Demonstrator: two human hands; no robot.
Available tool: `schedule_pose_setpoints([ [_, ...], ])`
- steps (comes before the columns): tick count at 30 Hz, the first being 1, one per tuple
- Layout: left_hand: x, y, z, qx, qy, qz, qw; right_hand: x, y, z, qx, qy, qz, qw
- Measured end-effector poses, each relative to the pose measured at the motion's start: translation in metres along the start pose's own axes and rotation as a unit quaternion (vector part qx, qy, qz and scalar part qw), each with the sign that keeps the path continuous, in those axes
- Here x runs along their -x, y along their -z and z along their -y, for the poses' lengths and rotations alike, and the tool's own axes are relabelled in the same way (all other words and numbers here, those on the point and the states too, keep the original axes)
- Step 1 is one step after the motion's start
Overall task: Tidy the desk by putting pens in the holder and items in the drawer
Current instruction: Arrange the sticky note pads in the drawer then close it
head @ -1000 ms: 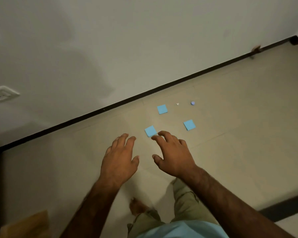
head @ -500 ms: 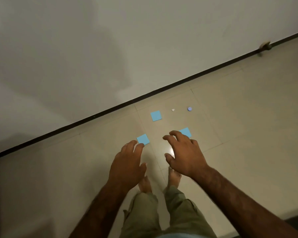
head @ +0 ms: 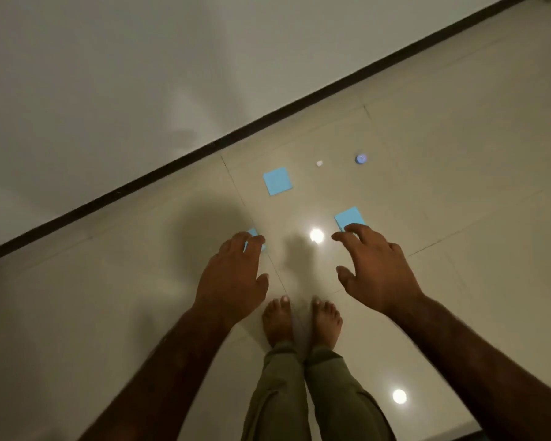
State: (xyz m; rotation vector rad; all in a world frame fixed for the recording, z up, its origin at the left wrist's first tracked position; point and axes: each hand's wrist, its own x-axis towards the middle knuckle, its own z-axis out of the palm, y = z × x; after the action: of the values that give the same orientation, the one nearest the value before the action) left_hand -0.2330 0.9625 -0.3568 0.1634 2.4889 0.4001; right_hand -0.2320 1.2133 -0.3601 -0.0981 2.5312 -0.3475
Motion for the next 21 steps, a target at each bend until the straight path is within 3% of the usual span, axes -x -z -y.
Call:
schedule_pose_setpoints([
  [11,-0.164,-0.169,0.091,-0.012,0.017,0.018,1.0,-0.18,-0.184,-0.099,0.04,-0.002,0.006,0.999],
  [21,-0.255,-0.284,0.149,-0.05,0.067,0.07,0.994,-0.275,-0.28,-0.184,0.084,-0.036,0.045,0.995],
])
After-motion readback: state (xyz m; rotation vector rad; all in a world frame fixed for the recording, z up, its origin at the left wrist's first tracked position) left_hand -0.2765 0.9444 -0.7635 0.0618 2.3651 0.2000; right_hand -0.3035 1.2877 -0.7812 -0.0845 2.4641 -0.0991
